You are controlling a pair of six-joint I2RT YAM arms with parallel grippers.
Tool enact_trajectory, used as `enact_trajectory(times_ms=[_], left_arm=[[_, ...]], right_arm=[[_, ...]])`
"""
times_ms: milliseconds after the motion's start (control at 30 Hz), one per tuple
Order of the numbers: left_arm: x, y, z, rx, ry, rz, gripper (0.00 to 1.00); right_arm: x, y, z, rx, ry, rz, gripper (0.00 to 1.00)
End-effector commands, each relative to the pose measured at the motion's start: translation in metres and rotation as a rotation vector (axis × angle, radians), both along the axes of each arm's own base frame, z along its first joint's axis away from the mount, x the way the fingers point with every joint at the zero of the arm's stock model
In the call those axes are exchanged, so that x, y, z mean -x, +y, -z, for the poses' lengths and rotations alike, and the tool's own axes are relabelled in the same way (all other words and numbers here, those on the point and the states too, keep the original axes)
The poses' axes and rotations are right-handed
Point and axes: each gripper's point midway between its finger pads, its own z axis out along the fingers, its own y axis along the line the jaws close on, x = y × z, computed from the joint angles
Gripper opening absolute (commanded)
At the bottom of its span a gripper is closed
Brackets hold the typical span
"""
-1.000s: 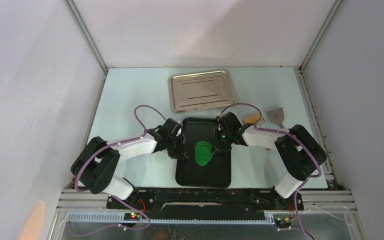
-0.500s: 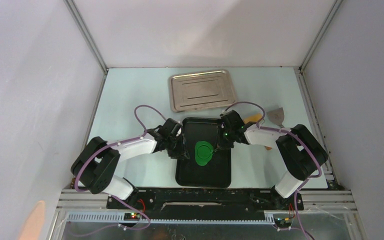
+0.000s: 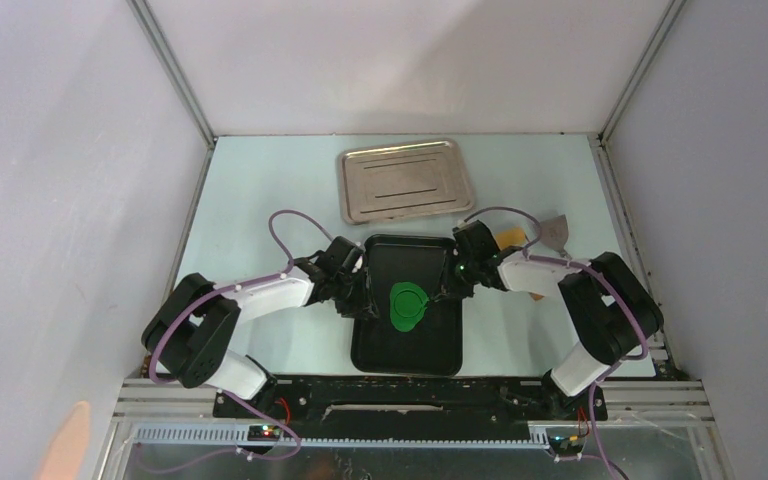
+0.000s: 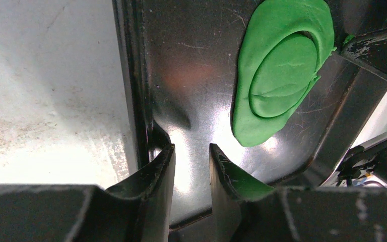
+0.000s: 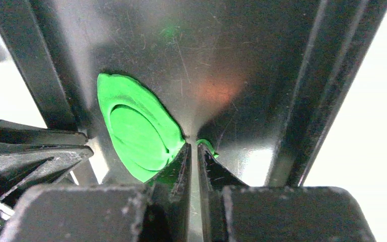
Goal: Roll out the dumpling wrappers from the dough
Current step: Remove the dumpling wrapper from the work surface.
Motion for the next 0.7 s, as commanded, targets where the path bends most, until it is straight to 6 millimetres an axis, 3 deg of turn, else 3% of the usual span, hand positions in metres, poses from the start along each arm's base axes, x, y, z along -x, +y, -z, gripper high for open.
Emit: enact_trajectory(times_ms=[0, 233, 667], left_arm=[[0.000, 0.002, -0.001, -0.014, -0.018, 0.012, 0.34], [-0.001, 0.001, -0.003, -0.010, -0.023, 0.017, 0.35], [-0.001, 0.000, -0.002, -0.013, -0.020, 0.028, 0.34]], right_arm=[[-0.006, 0.008, -0.017, -0.123, -0.001, 0.067, 0.14], [-0.003, 0.016, -0.029, -0.241, 0.030, 0.128, 0.28], [0.001, 0.022, -0.009, -0.300, 0.110, 0.187, 0.29]])
